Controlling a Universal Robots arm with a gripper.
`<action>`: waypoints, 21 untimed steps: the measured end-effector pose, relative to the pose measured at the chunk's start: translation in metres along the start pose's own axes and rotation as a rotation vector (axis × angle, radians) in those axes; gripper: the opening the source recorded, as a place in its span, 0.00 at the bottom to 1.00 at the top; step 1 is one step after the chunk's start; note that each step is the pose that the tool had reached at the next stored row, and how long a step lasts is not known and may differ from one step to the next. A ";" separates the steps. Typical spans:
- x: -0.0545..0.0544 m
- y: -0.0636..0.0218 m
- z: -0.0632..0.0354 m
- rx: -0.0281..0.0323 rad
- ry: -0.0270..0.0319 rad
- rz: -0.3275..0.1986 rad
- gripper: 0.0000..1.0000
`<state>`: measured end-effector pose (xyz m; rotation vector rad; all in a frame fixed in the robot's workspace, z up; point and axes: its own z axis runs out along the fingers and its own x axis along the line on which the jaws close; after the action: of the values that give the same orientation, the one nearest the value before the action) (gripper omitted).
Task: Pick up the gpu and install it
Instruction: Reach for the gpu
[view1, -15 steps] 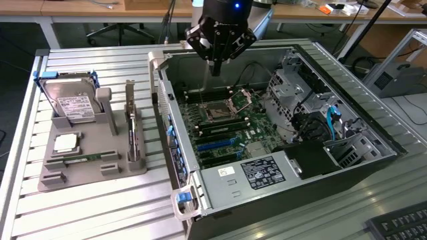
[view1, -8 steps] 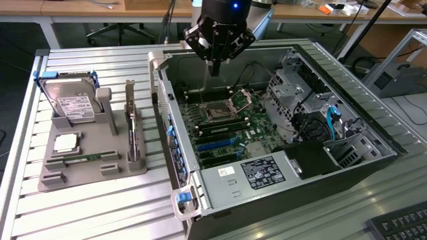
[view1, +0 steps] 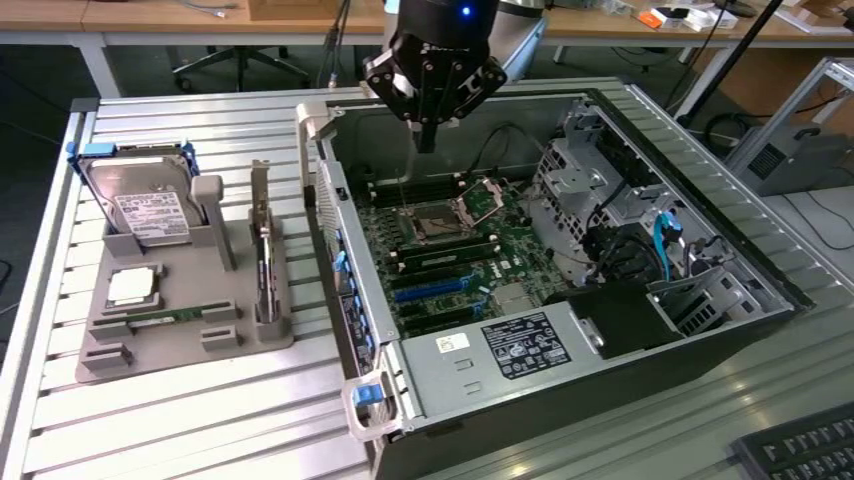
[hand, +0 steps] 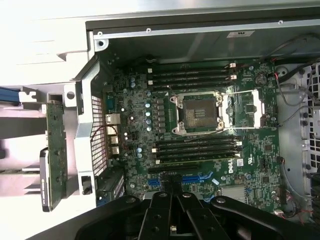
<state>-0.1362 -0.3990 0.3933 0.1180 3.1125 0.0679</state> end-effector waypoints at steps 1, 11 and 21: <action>0.000 0.0000 0.0000 0.0000 0.0000 0.000 0.11; 0.005 -0.0005 -0.0002 0.0001 0.0000 0.000 0.11; 0.009 -0.0011 -0.0003 0.0000 0.0000 0.000 0.11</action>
<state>-0.1454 -0.3994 0.3933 0.1179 3.1125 0.0678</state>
